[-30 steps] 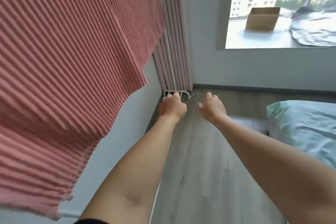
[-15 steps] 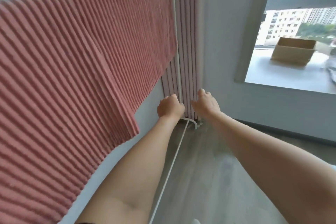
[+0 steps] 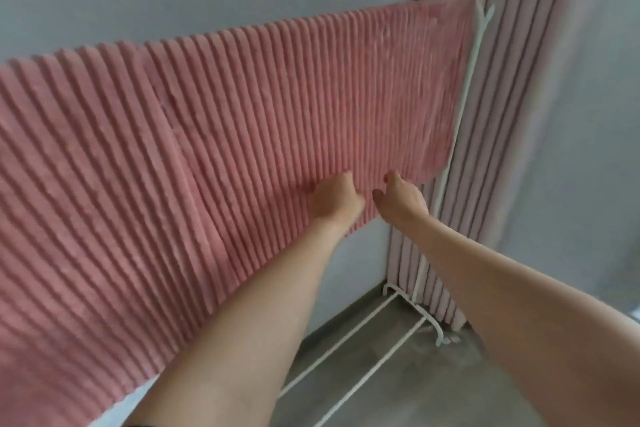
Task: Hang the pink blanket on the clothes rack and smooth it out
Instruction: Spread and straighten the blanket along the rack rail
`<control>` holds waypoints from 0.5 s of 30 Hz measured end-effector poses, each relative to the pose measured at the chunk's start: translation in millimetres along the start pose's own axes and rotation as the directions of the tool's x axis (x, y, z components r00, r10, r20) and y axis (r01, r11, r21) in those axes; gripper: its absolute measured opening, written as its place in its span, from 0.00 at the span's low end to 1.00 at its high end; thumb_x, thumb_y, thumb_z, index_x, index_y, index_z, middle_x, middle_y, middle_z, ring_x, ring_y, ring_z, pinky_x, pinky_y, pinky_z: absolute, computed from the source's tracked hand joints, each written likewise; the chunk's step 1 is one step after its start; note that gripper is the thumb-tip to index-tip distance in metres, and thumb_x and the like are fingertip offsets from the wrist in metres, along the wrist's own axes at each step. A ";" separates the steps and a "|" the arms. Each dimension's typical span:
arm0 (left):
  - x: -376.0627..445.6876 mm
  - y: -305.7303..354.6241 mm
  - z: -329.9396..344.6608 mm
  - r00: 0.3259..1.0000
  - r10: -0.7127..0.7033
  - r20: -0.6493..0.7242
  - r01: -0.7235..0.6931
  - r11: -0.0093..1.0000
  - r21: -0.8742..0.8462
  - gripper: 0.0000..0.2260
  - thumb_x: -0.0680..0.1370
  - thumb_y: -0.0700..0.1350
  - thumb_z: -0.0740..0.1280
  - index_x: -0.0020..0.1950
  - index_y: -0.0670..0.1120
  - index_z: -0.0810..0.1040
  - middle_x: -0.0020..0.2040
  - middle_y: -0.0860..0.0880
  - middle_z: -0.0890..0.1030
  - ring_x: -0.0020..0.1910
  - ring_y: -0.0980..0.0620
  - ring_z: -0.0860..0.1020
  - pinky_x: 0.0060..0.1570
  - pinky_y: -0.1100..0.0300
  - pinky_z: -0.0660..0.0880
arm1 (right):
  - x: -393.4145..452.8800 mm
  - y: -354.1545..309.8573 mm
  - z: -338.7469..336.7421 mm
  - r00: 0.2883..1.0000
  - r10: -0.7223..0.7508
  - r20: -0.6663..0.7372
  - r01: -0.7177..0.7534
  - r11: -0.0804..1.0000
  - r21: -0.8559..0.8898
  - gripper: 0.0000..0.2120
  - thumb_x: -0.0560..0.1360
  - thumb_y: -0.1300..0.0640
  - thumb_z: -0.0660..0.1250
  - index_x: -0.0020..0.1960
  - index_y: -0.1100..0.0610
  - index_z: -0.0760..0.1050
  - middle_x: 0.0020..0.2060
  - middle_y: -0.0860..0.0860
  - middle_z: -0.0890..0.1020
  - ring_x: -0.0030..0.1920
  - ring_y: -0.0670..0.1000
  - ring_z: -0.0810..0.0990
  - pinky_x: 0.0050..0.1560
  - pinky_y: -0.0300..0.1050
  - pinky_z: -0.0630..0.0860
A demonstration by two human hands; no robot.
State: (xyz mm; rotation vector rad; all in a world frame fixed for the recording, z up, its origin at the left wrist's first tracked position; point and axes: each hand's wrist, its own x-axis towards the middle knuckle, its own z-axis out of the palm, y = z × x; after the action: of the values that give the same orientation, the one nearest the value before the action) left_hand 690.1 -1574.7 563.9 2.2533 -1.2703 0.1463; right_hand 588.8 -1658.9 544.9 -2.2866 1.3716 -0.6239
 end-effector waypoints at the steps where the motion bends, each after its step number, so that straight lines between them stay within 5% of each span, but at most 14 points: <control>1: 8.7 -0.1 -2.8 0.998 -0.031 -0.056 0.033 0.999 0.021 0.08 0.73 0.47 0.65 0.48 0.45 0.79 0.48 0.43 0.84 0.51 0.40 0.82 0.49 0.51 0.77 | 14.5 -3.8 -2.2 0.998 -0.057 0.015 0.057 0.998 0.018 0.18 0.79 0.51 0.60 0.66 0.58 0.68 0.58 0.60 0.78 0.55 0.63 0.79 0.45 0.49 0.71; 8: 38.1 21.4 -42.6 0.926 -0.145 -0.349 0.210 0.965 0.158 0.05 0.73 0.44 0.65 0.46 0.45 0.79 0.46 0.43 0.84 0.48 0.37 0.82 0.45 0.49 0.76 | 66.1 -49.9 -53.5 0.874 -0.479 -0.082 0.485 0.849 0.210 0.07 0.78 0.57 0.58 0.52 0.58 0.72 0.39 0.51 0.77 0.40 0.57 0.78 0.37 0.46 0.70; 15: 44.3 52.6 -128.2 0.809 0.091 -0.581 0.110 0.947 0.301 0.04 0.72 0.42 0.66 0.45 0.43 0.76 0.42 0.43 0.84 0.41 0.36 0.81 0.34 0.50 0.71 | 67.3 -134.7 -110.1 0.628 -0.663 -0.408 0.778 0.551 0.302 0.04 0.76 0.61 0.59 0.42 0.57 0.68 0.31 0.52 0.75 0.31 0.55 0.70 0.32 0.46 0.60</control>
State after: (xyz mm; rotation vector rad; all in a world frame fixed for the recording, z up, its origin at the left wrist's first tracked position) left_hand 692.5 -1564.8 709.1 2.1988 -0.9322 1.0399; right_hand 651.3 -1671.9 720.2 -2.3396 0.1747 -1.3690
